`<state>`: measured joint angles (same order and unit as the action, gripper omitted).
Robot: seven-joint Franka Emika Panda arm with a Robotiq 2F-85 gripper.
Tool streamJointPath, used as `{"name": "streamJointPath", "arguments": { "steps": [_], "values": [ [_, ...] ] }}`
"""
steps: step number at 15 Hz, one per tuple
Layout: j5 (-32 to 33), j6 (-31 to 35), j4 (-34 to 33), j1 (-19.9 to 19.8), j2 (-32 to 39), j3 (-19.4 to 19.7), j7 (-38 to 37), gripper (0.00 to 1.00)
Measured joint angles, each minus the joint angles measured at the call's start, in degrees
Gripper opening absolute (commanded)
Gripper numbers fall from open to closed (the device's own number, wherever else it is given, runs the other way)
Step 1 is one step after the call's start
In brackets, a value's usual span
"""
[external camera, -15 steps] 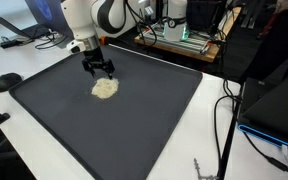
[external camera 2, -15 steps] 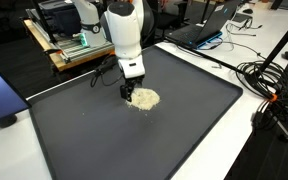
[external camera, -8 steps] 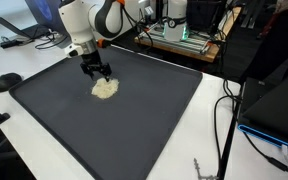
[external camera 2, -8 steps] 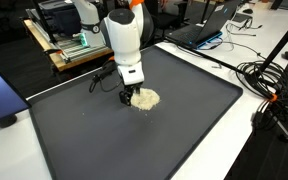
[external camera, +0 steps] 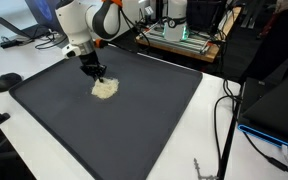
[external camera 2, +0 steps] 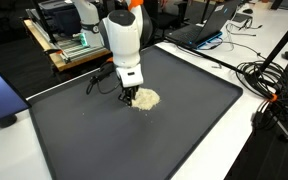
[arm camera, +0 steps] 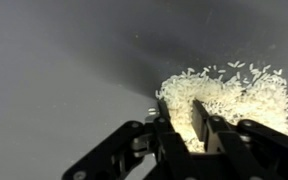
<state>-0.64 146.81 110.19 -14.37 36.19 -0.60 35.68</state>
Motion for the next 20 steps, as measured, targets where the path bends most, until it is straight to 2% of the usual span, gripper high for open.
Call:
{"name": "streamJointPath", "arguments": {
  "steps": [2, 4, 16, 17, 18, 20],
  "values": [
    [0.3, -0.4, -0.2, 0.0, 0.0, 0.2, -0.1, 0.01],
    [0.4, -0.7, -0.3, 0.0, 0.0, 0.3, -0.1, 0.04],
    [0.4, -0.8, -0.4, 0.0, 0.0, 0.6, -0.5, 0.03],
    [0.4, -0.8, -0.4, 0.0, 0.0, 0.6, -0.5, 0.31],
    [0.4, -0.8, -0.4, 0.0, 0.0, 0.6, -0.5, 0.32],
    [0.4, -0.8, -0.4, 0.1, 0.0, 0.6, -0.6, 0.45]
  ]
}}
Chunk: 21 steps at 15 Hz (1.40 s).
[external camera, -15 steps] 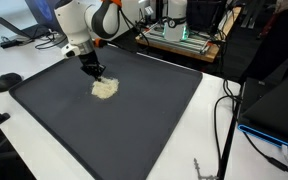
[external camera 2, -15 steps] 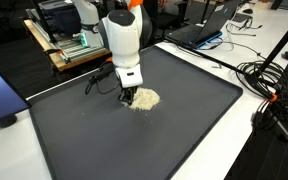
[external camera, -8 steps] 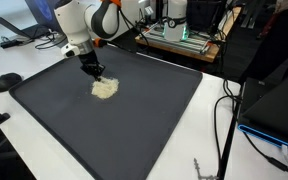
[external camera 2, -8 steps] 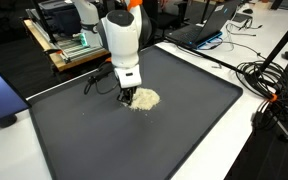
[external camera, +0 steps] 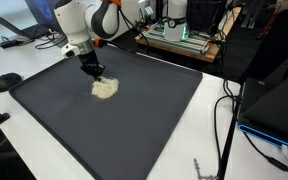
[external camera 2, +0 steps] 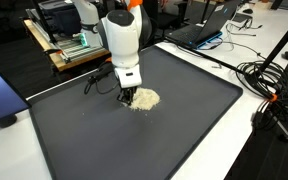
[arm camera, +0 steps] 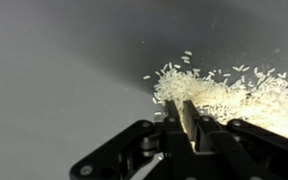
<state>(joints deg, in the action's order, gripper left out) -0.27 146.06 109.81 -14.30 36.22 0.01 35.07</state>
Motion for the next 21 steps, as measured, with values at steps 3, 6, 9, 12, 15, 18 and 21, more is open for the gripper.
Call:
{"name": "streamJointPath", "arguments": {
  "steps": [3, 6, 9, 12, 15, 18, 21],
  "values": [
    [0.3, 0.3, 0.0, 0.3, -0.4, 0.0, 0.0, 0.66],
    [1.8, 0.5, 0.2, 0.8, -1.4, 0.0, -0.5, 0.86],
    [3.9, 0.5, 1.3, 1.6, -3.2, 0.1, -1.9, 1.00],
    [6.2, 1.1, 3.7, 3.2, -5.2, 0.4, -4.5, 1.00],
    [11.0, 2.0, 6.9, 6.6, -7.3, 1.8, -9.4, 1.00],
    [17.7, 2.6, 10.1, 11.0, -9.4, 3.9, -14.8, 1.00],
    [24.1, 2.6, 12.6, 14.7, -11.1, 5.2, -19.0, 1.00]
  ]
}}
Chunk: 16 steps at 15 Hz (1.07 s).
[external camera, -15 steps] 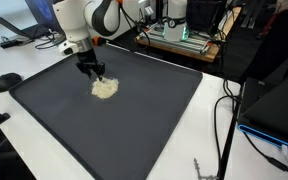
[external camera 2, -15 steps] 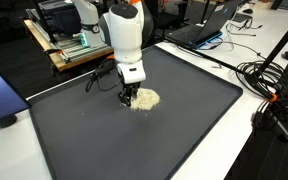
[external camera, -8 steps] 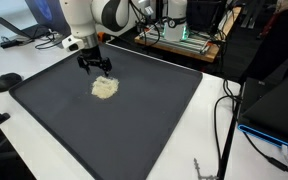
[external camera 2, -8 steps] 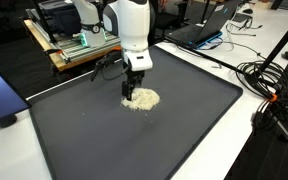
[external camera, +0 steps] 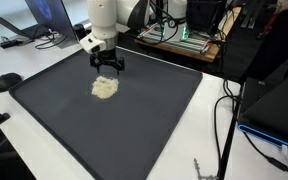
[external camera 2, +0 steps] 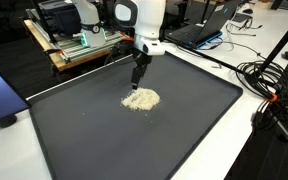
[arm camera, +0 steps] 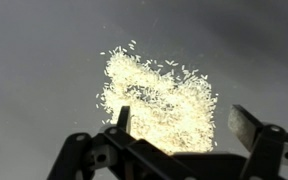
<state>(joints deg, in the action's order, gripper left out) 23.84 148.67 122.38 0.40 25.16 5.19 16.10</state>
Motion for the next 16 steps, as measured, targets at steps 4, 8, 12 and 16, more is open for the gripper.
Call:
{"name": "streamJointPath", "arguments": {
  "steps": [4, 8, 12, 16],
  "values": [
    [8.6, -0.3, 2.5, 4.3, -1.8, 0.9, -4.4, 1.00],
    [16.6, -3.2, 3.0, 7.9, -2.3, 0.7, -8.1, 1.00],
    [19.1, -9.6, 2.6, 9.3, -2.4, -1.7, -8.6, 1.00],
    [19.3, -16.8, 0.7, 9.7, -2.3, -5.2, -7.6, 1.00]
  ]
}}
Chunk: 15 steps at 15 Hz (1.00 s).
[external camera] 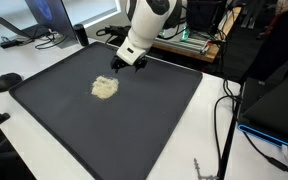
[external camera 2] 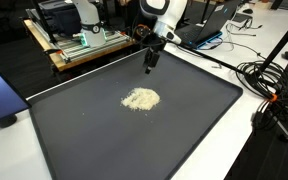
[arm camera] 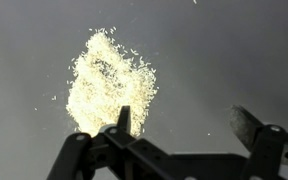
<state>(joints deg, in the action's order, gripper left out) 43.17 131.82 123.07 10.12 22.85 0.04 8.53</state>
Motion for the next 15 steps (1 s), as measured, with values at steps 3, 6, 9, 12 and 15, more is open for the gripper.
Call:
{"name": "streamJointPath", "arguments": {
  "steps": [3, 6, 9, 12, 15],
  "values": [
    [0.0, -3.9, -2.8, 0.0, 0.5, -2.2, 0.9, 1.00],
    [-0.3, -8.6, -7.4, 0.0, 2.5, -3.4, 2.4, 1.00],
    [-1.7, -13.3, -13.8, -0.2, 6.4, -3.8, 5.8, 1.00],
    [-5.8, -17.3, -21.4, -1.1, 10.9, -3.9, 11.2, 1.00],
    [-11.2, -20.6, -29.3, -2.8, 15.0, -4.1, 17.0, 1.00]
  ]
}}
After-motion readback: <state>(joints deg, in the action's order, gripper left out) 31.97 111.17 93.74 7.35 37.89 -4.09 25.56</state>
